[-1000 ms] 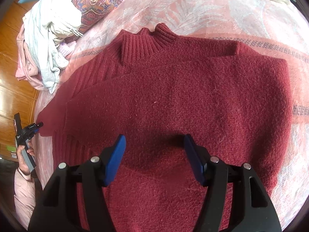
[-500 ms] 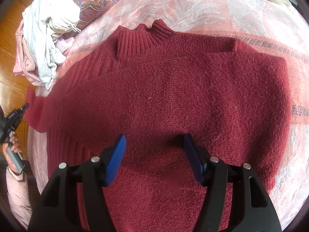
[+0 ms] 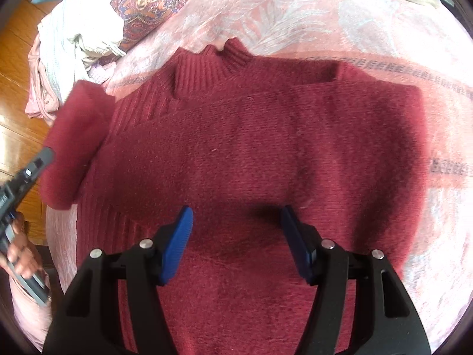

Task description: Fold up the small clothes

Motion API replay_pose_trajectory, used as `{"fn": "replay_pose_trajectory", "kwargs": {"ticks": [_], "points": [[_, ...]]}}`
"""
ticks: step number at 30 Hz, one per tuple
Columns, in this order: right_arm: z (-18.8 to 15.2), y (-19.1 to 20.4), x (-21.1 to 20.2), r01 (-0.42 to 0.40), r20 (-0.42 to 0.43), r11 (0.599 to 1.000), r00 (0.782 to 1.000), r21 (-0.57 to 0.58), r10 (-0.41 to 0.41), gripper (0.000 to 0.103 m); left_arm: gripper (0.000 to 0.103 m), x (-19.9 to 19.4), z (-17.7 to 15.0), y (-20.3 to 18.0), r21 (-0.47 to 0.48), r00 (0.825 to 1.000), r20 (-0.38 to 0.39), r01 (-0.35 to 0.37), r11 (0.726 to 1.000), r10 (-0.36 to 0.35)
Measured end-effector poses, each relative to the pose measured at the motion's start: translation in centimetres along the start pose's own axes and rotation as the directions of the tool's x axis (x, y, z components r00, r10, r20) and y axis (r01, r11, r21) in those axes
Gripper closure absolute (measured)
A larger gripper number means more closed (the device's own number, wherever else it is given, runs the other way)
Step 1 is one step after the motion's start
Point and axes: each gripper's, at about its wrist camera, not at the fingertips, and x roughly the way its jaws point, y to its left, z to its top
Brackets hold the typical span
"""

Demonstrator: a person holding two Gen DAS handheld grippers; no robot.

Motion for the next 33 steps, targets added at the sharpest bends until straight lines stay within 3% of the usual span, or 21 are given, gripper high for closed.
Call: {"fn": "replay_pose_trajectory", "kwargs": {"ticks": [5,11,15,17,19,20,23,27,30,33], "points": [[0.0,-1.6,-0.2,-0.007,0.005,0.999,1.000,0.033,0.007,0.041,0.096,4.3,-0.6,-4.0,0.022,0.998,-0.053,0.032,0.999,-0.031],[0.0,-2.2,0.3,-0.006,-0.003,0.999,1.000,0.040,0.006,0.041,0.094,9.6,-3.3,-4.2,0.013,0.984,-0.180,0.002,1.000,0.001],[0.1,-2.1,0.5,0.005,-0.006,0.999,1.000,0.039,-0.005,0.039,0.086,9.7,-4.1,-4.1,0.051,0.981,-0.191,-0.001,0.999,0.011],[0.3,-1.7,0.4,0.005,0.000,0.999,1.000,0.042,-0.005,0.039,0.056,8.6,-3.8,-4.5,0.073,0.981,-0.194,0.004,0.997,0.010],[0.6,-1.0,0.2,-0.025,0.006,0.999,1.000,0.044,0.025,0.039,0.038,6.0,-3.0,-4.5,0.086,0.988,-0.152,0.020,0.996,-0.006],[0.7,-0.7,0.1,-0.041,0.007,0.998,0.999,0.043,0.040,0.039,0.033,4.9,-2.6,-4.2,0.089,0.990,-0.137,0.031,0.996,-0.019],[1.4,1.1,0.2,-0.064,0.004,0.998,0.998,0.021,0.064,0.039,0.033,2.8,-1.1,-2.6,0.110,0.991,-0.104,-0.069,0.992,0.081],[2.0,4.0,1.5,-0.093,-0.013,0.996,0.996,0.005,0.093,0.039,0.035,2.7,-0.3,2.3,0.044,0.972,-0.116,-0.202,0.978,0.206],[2.4,6.3,2.9,-0.096,-0.030,0.995,0.995,-0.018,0.095,0.039,0.036,3.6,-0.6,5.5,0.005,0.952,-0.152,-0.268,0.963,0.266],[2.7,7.7,4.3,-0.090,-0.044,0.996,0.995,-0.019,0.089,0.041,0.036,4.6,-1.2,6.9,-0.008,0.943,-0.188,-0.282,0.959,0.275]]}}
